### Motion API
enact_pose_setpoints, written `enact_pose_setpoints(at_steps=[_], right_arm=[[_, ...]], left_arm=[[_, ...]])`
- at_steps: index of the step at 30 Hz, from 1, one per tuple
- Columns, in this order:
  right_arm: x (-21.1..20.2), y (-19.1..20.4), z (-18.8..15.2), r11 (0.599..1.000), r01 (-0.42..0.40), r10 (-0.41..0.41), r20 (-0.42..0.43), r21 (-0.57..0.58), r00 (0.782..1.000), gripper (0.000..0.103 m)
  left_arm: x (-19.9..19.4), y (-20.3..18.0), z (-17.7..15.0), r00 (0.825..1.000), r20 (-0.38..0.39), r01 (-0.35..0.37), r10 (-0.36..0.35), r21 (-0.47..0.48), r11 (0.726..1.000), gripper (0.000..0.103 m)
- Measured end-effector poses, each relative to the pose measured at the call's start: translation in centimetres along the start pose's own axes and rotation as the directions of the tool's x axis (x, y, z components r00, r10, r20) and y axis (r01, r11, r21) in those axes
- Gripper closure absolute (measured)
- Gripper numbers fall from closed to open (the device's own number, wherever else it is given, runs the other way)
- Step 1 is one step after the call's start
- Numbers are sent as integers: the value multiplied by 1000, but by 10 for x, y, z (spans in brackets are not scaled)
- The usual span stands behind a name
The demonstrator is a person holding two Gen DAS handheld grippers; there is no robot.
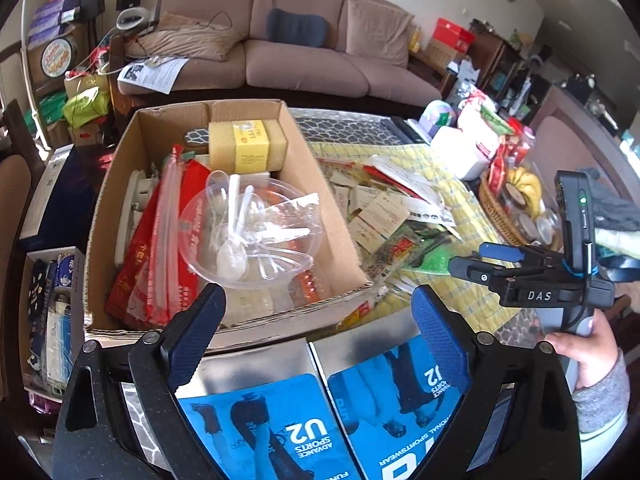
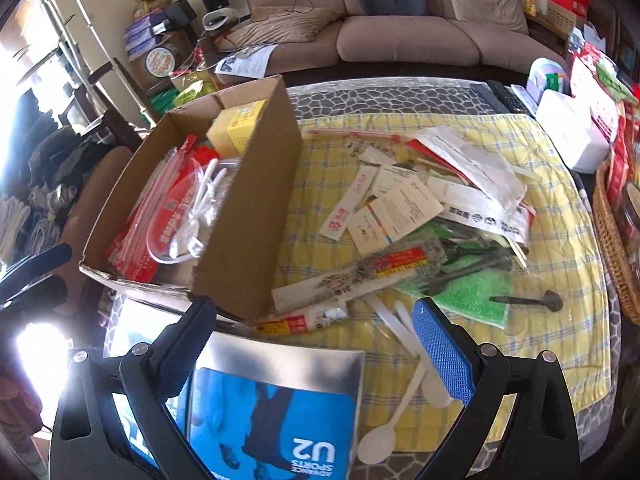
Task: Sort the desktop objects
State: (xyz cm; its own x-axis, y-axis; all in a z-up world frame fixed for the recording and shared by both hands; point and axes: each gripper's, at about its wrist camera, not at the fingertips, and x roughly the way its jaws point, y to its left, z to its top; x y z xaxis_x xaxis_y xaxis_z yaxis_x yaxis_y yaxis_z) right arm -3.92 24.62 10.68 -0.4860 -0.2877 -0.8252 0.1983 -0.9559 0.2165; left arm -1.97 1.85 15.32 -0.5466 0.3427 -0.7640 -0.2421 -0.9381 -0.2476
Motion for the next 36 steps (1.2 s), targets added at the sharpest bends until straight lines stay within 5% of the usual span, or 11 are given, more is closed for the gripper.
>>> enact_pose_setpoints(at_steps=[9,19,25,36], right_arm=[[-14,-99,-33,990,40,-40,-3,138,999,3],[3,-178,-56,964,35,-34,-8,262,999,3],[14,-199,-56,960,33,-33,-5,277,999,3],[30,-233,-48,948,5,-13,22,319,1000,3]], left_arm=[[54,-75,-3,993,-89,91,-83,90,992,9],[120,-134,-7,984,-168,103,-67,217,971,9],[171,-142,0,978,-204,22,41,298,954,10],[229,-137,5,960,-278,35,38,252,967,10]])
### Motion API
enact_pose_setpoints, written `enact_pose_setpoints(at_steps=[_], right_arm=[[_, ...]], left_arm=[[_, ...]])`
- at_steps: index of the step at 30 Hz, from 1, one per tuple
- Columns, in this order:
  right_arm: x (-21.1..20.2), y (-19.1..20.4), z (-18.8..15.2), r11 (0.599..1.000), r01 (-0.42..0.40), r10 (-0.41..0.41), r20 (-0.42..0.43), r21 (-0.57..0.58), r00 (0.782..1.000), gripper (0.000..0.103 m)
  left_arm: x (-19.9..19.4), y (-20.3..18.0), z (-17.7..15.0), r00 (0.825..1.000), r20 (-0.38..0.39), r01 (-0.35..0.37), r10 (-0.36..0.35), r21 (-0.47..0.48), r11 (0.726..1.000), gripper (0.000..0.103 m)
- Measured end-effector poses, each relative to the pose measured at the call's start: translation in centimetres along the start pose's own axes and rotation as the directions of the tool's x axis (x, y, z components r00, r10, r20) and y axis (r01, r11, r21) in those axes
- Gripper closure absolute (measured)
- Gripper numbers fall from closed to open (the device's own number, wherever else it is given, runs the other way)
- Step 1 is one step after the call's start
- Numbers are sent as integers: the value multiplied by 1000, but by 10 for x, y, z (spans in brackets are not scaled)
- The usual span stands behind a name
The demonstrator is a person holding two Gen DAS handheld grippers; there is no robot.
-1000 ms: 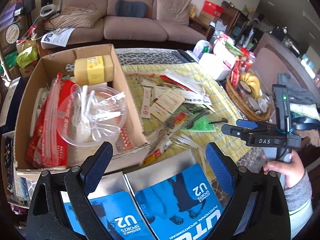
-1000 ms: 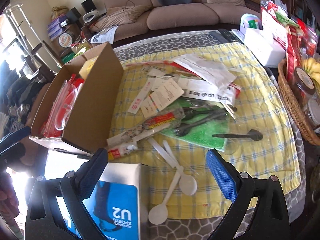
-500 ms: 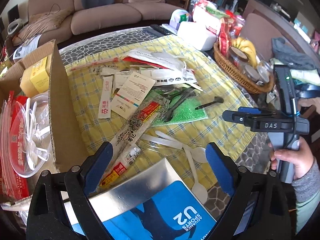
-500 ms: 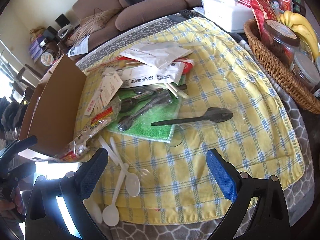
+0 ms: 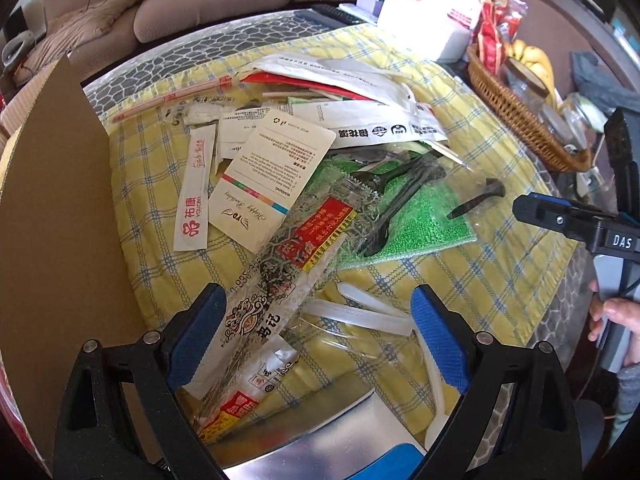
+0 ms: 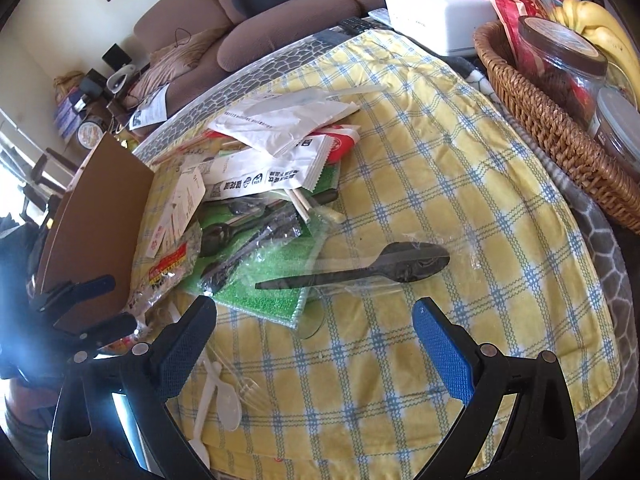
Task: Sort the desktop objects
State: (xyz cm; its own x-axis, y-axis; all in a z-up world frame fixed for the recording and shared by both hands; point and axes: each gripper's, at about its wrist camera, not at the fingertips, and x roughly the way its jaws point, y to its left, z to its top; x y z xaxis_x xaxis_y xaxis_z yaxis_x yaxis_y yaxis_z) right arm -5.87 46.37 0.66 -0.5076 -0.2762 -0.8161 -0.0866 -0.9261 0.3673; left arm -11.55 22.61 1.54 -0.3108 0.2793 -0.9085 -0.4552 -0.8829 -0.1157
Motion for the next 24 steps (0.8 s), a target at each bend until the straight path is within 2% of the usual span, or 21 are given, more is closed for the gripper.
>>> enact_pose_setpoints(at_steps=[9,18,20,24], right_arm=[[12,-2,26,999,-46,46,23,9,999,3],[33,-1,82,998,-61,61,36,-3,997,3],[39,-3,97,998,-62,62,41,-1,997,3],[58,-7,134,998,-69,69,38,-2,997,3]], left_arm=[[7,-1,35,999,35,38,-36,-53,998,10],[19,5,97,993,77,101,-90,-148,984,10],[26,11,112,990,83,129,-115,-190,973,10],[49,29,140,982,81,189,-172,-301,935,10]])
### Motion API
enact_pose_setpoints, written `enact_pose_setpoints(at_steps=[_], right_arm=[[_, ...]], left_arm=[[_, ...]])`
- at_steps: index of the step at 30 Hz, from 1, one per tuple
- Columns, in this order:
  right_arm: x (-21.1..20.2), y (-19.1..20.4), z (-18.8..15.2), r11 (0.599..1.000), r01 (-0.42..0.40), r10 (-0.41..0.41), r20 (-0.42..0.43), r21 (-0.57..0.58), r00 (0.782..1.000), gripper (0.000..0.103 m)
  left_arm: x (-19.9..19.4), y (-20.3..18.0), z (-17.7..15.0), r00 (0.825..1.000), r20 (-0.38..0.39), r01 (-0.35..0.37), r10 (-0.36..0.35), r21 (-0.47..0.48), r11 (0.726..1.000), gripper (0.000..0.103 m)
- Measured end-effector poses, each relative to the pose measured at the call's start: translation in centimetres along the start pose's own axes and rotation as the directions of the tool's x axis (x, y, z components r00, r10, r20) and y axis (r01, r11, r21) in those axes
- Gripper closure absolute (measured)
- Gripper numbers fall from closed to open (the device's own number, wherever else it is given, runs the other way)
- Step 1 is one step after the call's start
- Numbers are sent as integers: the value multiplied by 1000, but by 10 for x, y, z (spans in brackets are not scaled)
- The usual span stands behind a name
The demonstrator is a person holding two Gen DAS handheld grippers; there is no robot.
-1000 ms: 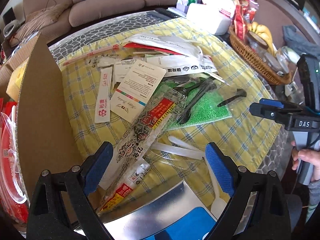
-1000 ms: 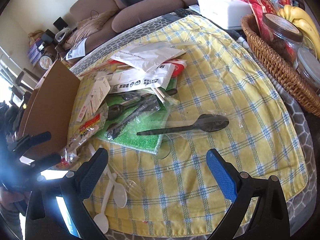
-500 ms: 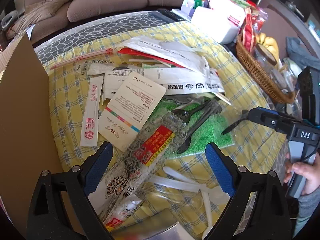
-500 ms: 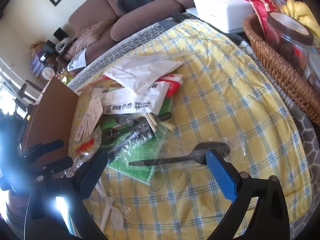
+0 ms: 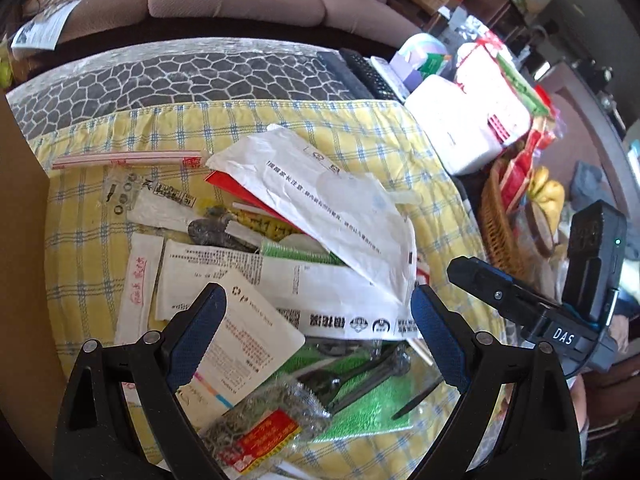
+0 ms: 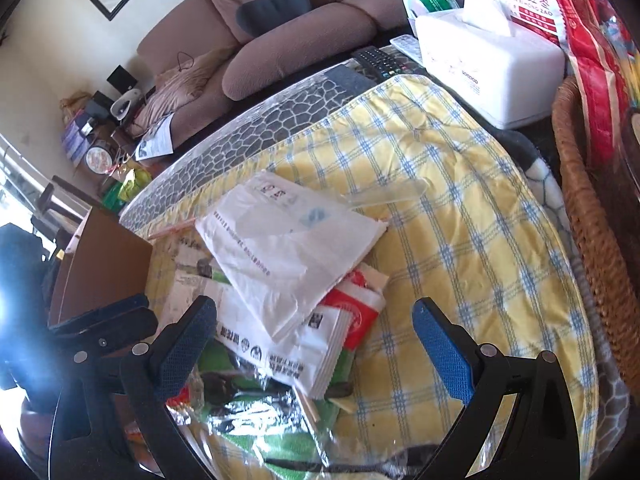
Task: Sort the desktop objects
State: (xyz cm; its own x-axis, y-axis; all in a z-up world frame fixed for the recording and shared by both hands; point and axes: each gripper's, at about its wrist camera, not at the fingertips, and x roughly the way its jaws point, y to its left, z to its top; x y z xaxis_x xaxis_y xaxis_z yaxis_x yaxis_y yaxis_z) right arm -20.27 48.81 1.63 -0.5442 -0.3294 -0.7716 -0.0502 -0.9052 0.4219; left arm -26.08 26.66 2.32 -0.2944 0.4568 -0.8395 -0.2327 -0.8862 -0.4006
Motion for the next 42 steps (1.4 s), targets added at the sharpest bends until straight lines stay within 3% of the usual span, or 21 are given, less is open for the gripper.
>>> enact_pose_setpoints(at_steps=[5,11,14,16,18,19,22,26,32,37,42], right_arm=[[30,-14,38,998,-27,28,-24,51,999,3],[53,-40,50,977,-104,111,-27,185,993,3],[60,-40,46,976,-122,132,-41,183,990,9],[67,-33,42,974,-156,168,-64,167,984,21],[72,-25,37,981,-143,155,-84,131,984,25],[72,-24,36,983,-136,146,-83,120,986,32],[67,-23,34,985,-133,142,-78,109,987,47],[58,-16,31,973,-201,211,-75,117,975,55],[30,19,23,969,-241,245,-72,55,967,55],[-7,23,18,970,-237,239,-30,56,971,55],[-41,21,13,984,-175,175,-5,33,985,47]], left_arm=[[32,14,29,1000,-24,14,-16,-84,996,14],[63,23,42,996,-53,57,-66,-159,986,20],[73,19,41,994,-69,72,-84,-156,985,31],[77,16,38,995,-69,66,-77,-145,987,33],[84,13,35,992,-88,74,-87,-143,987,52],[85,13,33,991,-88,85,-99,-145,986,57],[78,6,29,994,-64,82,-90,-122,989,66],[64,0,25,991,-51,114,-120,-109,988,79],[31,-10,13,987,-34,153,-155,-65,986,89],[-5,-9,-2,983,-18,183,-185,-55,982,91],[-53,-6,-22,985,17,170,-170,7,985,93]])
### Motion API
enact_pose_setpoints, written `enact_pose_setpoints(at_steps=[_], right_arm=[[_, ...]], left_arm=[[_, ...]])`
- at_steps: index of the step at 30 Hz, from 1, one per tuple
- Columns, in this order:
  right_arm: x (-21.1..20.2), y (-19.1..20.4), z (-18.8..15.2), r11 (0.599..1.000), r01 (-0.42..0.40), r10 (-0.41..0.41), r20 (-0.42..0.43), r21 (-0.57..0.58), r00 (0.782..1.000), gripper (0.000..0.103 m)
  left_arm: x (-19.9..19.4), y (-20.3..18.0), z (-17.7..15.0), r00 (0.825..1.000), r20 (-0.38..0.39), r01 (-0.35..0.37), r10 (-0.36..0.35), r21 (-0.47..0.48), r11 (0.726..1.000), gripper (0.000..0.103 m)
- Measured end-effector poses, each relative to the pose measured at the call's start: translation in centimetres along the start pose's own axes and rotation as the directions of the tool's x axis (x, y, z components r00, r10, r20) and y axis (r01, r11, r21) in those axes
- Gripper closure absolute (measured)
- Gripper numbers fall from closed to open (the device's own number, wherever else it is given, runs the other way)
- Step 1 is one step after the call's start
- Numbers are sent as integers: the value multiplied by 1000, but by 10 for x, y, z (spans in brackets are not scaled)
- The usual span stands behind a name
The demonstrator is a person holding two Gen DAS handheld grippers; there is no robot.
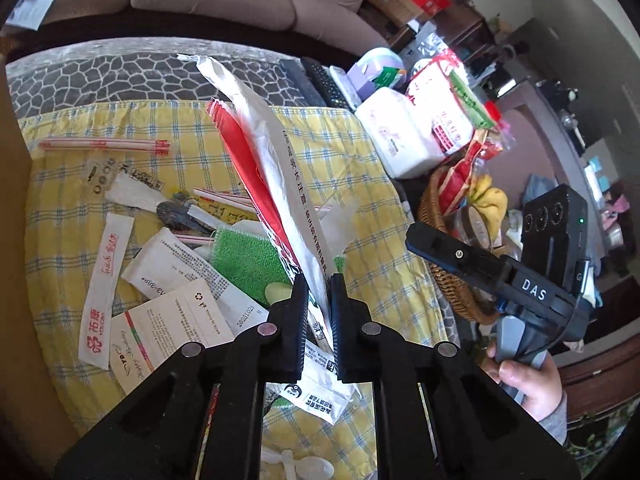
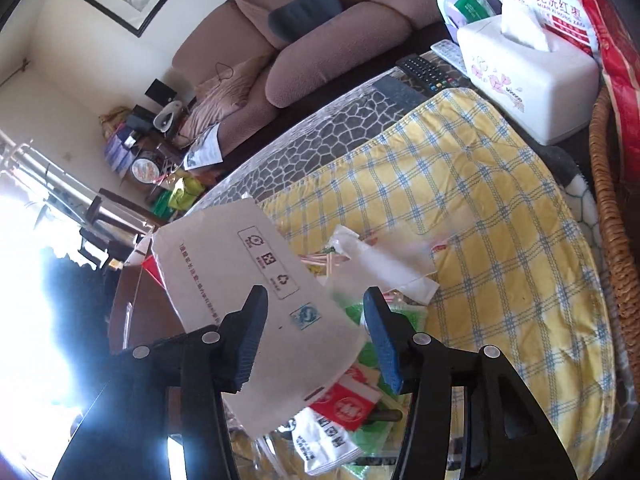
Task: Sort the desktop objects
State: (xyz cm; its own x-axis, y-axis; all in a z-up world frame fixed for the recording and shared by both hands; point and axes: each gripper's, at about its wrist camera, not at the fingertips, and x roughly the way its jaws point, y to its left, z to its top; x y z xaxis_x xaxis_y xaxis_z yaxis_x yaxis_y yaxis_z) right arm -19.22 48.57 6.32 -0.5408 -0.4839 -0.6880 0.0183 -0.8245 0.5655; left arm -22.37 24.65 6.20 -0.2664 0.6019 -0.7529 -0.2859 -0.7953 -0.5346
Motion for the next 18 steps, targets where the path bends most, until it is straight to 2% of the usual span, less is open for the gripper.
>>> enact_pose_setpoints(at_steps=[2,6,12,18], right_arm=[[-9,-1,-5,999,31,-31,0,-10,1000,46],[-17,-5,-22,995,95,-95,-13,-27,995,45],[-22,-17,-48,989,145,-145,-31,-8,989,38],[-25,-33,-83,980,196,-195,-58,17,979,30]], left_arm=[[-17,0,-7,1000,16,-21,20,25,999,94],[-43,5,-16,999,34,-16,15,29,999,97],[-59,1,-31,999,26,-23,22,63,998,98],[-60,-13,-52,995,38,-102,97,148,984,98]])
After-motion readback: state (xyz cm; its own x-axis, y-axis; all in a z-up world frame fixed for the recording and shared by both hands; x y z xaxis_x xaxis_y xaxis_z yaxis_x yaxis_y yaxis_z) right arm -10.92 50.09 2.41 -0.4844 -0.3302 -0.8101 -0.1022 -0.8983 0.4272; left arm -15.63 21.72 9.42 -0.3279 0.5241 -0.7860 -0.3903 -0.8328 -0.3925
